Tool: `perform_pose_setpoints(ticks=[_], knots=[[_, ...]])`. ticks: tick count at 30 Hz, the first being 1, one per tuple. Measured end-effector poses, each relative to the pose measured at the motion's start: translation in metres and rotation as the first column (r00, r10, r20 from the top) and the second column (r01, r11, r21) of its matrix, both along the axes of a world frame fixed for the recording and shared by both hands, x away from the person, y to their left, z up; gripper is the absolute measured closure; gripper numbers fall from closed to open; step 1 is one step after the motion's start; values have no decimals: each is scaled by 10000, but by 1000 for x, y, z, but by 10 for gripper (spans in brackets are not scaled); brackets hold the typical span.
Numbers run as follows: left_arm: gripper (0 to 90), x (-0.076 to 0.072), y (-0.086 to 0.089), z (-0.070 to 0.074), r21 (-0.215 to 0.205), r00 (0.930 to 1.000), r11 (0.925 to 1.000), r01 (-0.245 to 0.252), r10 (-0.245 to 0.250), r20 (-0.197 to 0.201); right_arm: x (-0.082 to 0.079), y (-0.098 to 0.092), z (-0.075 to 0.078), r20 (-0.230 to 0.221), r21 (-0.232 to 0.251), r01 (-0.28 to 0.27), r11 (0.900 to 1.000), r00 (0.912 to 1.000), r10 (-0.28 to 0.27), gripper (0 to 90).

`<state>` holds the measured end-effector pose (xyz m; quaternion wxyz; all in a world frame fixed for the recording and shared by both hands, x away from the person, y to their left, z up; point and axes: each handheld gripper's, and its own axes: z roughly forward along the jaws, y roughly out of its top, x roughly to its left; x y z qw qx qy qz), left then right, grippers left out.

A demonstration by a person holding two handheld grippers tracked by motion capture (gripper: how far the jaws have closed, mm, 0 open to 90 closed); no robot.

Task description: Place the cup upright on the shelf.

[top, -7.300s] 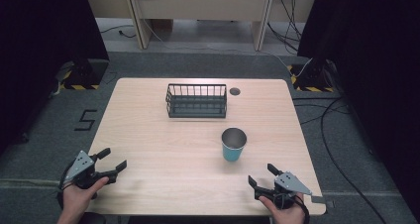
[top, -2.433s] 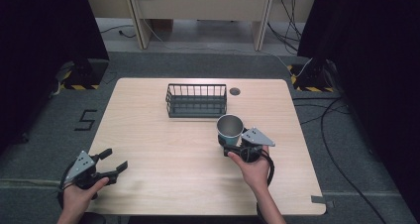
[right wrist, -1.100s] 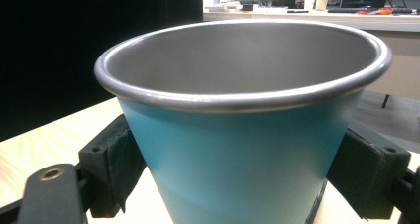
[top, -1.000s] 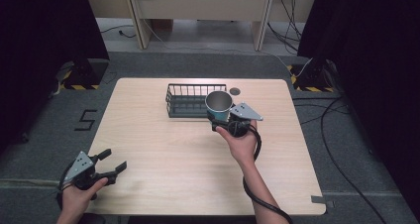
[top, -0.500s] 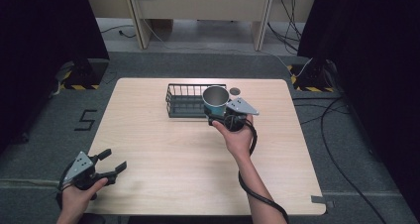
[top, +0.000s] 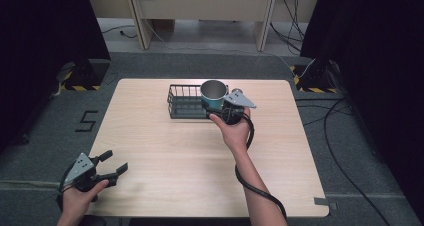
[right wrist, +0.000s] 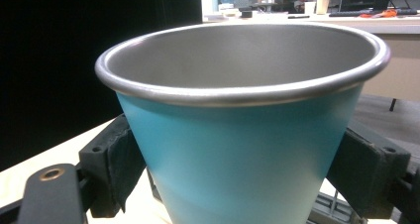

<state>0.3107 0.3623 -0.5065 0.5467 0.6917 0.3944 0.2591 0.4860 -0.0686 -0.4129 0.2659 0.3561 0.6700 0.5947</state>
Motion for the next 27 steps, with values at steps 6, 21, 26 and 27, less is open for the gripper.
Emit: perform_pose_setpoints(ticks=[6, 21, 26, 27], knots=[[173, 0, 0, 0, -1, 10000, 10000, 8, -8, 4, 8, 4, 3, -62, 50, 20, 10000, 10000, -20, 173], [174, 0, 0, 0, -40, 10000, 10000, 19, -19, 13, 32, 18, 10, -276, -31, -2, 10000, 9996, 2, 173], [175, 0, 0, 0, -61, 10000, 10000, 19, -19, 17, 39, 23, 11, -337, -77, 4, 10000, 9994, -7, 173], [175, 0, 0, 0, -38, 10000, 10000, 22, -22, 23, 41, 23, 11, -356, -69, 28, 10000, 9994, -30, 173]])
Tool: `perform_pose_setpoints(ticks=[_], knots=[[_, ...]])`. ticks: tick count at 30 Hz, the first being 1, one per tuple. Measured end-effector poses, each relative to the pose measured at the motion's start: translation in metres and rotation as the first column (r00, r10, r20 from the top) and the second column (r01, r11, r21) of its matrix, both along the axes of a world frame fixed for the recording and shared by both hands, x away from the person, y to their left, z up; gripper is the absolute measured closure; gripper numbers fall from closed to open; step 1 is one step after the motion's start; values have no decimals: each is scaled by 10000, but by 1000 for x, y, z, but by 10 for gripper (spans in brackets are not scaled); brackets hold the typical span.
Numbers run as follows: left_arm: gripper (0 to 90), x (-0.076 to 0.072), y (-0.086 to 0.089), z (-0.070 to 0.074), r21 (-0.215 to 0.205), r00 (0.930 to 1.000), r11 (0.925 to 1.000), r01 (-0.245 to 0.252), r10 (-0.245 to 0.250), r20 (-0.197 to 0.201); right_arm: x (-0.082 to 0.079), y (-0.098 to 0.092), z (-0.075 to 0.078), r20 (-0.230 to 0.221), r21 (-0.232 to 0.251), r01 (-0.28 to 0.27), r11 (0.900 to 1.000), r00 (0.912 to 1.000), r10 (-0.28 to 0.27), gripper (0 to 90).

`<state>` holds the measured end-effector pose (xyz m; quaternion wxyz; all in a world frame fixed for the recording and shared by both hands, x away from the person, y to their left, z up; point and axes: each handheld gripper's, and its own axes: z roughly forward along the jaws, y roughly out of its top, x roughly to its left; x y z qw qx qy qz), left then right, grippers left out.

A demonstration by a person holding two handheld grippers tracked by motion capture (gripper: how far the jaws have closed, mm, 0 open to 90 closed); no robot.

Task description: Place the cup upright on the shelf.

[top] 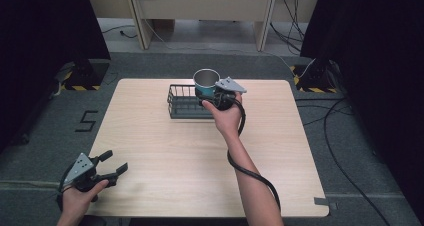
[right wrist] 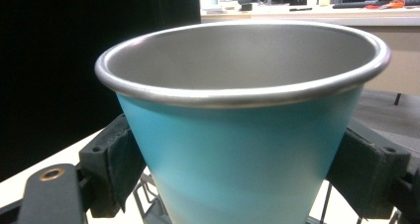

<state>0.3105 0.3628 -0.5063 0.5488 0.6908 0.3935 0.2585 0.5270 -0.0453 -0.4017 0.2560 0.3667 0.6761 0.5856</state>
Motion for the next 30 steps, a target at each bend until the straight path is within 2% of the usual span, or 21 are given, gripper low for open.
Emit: perform_pose_setpoints(ticks=[15, 19, 30], knots=[[175, 0, 0, 0, -50, 10000, 10000, 1, -1, 15, 21, 8, 1, -242, 61, 380, 9993, 9990, -378, 173], [175, 0, -1, 0, 46, 10000, 10000, 23, -23, 30, 25, 11, -1, -301, -25, 467, 9989, 9985, -467, 173], [176, 0, 0, 0, -16, 10000, 10000, 13, -13, 26, 39, 21, -1, -446, -131, 604, 9981, 9971, -609, 173]])
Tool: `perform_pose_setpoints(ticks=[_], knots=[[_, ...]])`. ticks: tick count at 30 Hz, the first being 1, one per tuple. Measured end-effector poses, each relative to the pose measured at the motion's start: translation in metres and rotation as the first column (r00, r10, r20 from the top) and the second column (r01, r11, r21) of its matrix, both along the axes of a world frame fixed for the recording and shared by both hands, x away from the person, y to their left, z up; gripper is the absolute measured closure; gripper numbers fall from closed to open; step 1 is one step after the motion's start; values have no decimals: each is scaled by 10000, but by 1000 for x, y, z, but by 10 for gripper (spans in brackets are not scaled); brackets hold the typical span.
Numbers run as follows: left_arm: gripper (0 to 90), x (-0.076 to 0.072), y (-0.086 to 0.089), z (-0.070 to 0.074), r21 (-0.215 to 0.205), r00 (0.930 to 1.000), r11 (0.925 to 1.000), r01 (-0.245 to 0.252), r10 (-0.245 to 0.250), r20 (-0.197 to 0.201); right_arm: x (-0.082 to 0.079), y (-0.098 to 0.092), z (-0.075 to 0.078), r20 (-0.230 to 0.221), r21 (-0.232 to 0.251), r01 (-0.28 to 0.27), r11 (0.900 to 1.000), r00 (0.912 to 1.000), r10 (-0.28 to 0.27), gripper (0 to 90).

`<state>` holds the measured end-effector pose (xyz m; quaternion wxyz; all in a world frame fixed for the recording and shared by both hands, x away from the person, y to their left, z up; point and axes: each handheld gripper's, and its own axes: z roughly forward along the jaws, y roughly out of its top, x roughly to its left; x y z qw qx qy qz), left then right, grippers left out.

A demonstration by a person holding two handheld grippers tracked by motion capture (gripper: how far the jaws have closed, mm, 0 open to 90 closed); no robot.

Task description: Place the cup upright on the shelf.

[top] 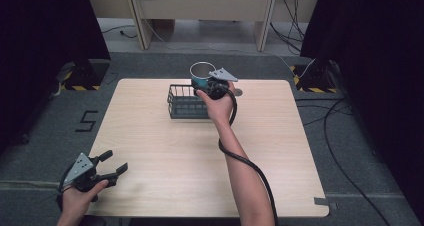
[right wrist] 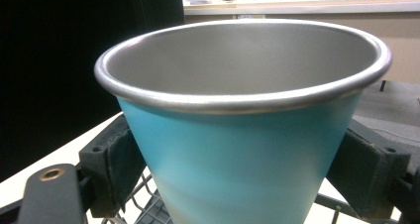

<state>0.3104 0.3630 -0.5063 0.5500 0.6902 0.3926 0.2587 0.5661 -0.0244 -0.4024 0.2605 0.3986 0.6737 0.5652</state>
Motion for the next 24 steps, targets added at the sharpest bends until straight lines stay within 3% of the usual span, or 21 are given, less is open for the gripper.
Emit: perform_pose_setpoints(ticks=[24], knots=[[176, 0, 0, 0, -73, 10000, 10000, -7, 6, -11, 21, 15, -20, -643, -405, 341, 9986, 9973, -367, 172]])
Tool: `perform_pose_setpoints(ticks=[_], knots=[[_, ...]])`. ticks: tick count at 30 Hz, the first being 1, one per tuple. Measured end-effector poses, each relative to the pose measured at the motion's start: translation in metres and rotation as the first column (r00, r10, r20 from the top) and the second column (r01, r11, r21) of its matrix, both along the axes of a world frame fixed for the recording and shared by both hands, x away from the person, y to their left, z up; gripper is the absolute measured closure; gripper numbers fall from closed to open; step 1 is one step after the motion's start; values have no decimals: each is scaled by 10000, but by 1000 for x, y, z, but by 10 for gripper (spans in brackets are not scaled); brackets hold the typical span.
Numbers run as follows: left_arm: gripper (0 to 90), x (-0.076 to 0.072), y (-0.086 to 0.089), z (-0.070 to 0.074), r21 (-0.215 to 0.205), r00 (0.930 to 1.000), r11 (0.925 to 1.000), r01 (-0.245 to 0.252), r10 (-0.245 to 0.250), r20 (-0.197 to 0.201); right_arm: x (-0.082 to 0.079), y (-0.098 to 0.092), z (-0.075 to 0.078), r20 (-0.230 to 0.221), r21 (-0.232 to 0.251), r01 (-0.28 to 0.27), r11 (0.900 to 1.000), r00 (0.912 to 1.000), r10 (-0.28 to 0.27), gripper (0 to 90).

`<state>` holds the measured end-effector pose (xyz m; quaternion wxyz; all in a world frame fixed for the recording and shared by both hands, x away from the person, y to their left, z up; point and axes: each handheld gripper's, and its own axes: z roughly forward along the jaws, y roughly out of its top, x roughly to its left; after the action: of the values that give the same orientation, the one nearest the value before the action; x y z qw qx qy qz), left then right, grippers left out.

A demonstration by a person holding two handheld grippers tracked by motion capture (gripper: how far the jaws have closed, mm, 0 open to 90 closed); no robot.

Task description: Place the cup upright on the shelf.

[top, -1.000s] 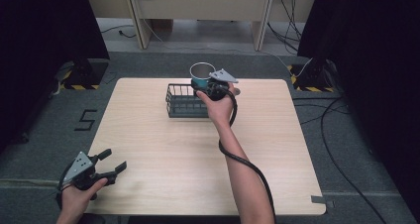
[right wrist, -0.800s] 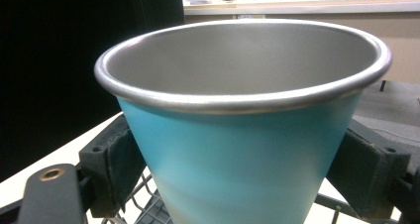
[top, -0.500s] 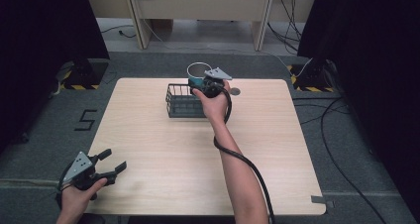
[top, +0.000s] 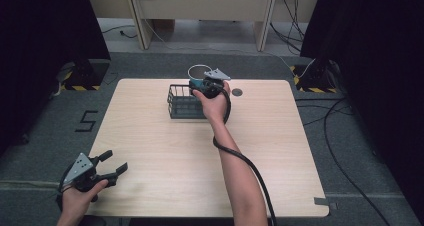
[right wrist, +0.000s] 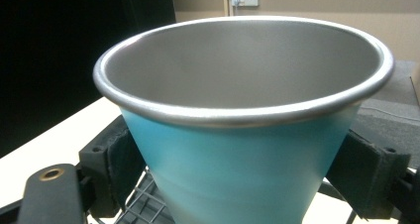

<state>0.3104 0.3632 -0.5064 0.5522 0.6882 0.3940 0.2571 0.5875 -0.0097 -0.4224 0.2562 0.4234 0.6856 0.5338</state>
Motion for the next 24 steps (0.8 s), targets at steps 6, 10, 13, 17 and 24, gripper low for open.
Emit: perform_pose_setpoints(ticks=[6, 10, 13, 17, 24], knots=[[176, 0, 0, 0, -1, 10000, 10000, 12, -12, -2, 3, 3, -5, -198, -77, 48, 10000, 9998, -49, 172], [176, 0, 0, 0, -13, 10000, 10000, 11, -11, -2, 4, 5, -7, -270, -126, 42, 9999, 9996, -45, 172], [177, 0, 0, 0, 3, 10000, 10000, 22, -22, -1, 4, 7, -10, -368, -226, 50, 9997, 9993, -58, 172], [177, 0, 0, 0, -9, 10000, 10000, 25, -25, -1, 5, 8, -13, -527, -287, 72, 9996, 9986, -87, 172], [177, 0, 0, 0, -31, 10000, 10000, 39, -39, 5, 6, 12, -17, -702, -401, 84, 9992, 9975, -112, 172]])
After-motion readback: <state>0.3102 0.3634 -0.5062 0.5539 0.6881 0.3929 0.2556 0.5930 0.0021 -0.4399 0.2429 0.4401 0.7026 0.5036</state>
